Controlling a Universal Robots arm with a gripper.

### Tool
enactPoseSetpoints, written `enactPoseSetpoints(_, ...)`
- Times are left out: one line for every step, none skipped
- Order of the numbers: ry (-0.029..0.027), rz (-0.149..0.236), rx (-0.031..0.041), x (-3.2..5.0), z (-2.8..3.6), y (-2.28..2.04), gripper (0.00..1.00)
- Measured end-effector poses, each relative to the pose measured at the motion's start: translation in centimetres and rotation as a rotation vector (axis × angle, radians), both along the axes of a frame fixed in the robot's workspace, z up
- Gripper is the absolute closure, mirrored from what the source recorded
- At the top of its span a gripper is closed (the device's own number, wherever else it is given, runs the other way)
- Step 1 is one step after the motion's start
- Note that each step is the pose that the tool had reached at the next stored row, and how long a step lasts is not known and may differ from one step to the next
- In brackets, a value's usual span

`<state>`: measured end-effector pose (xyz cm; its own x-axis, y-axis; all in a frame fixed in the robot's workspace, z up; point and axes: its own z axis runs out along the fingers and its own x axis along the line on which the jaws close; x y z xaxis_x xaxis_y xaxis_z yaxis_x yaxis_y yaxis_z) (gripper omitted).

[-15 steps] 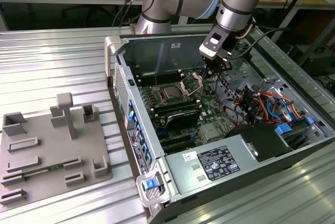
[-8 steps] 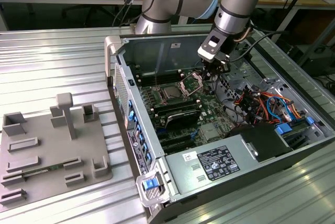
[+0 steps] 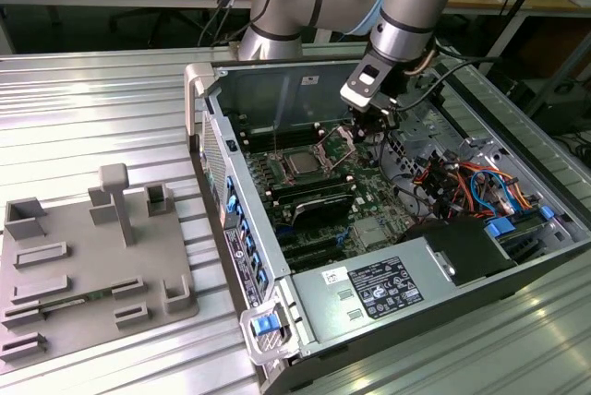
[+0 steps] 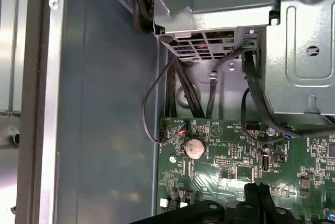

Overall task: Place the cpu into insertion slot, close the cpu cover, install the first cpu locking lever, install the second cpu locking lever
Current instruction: 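Close the cpu cover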

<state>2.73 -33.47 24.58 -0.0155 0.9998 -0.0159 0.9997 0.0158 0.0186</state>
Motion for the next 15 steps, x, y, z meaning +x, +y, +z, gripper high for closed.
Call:
enactPoseSetpoints(0.0000,0.000,0.0000,-0.15,-0.01,0.00,0.85)
enactPoseSetpoints(0.0000,0.000,0.0001,-0.43,-0.03,0.00,0.85)
enactPoseSetpoints(0.0000,0.000,0.0000,-0.64,-0.04,0.00,0.85)
enactPoseSetpoints(0.0000,0.000,0.0000,-0.80,-0.05,0.00,0.85)
enactPoseSetpoints(0.0000,0.000,0.0000,-1.02,-0.07,0.00,0.85)
enactPoseSetpoints(0.0000,0.000,0.0000,-1.21,-0.08,0.00,0.85)
enactPoseSetpoints(0.0000,0.000,0.0000,-1.42,-0.09,0.00,0.85)
enactPoseSetpoints(0.0000,0.000,-0.0001,-1.62,-0.10,0.00,0.85)
enactPoseSetpoints(0.0001,0.000,-0.0001,-1.91,-0.12,0.00,0.85)
enactPoseSetpoints(0.0000,0.000,-0.0001,-2.12,-0.13,0.00,0.85)
enactPoseSetpoints(0.0000,0.000,-0.0001,-2.53,-0.15,0.00,0.85)
enactPoseSetpoints(0.0000,0.000,0.0000,-2.96,-0.18,0.00,0.85)
enactPoseSetpoints(0.0000,0.000,0.0000,-3.28,-0.20,0.00,0.85)
enactPoseSetpoints(0.0000,0.000,0.0000,-3.52,-0.22,0.00,0.85)
enactPoseSetpoints(0.0000,0.000,0.0000,-3.83,-0.24,0.00,0.85)
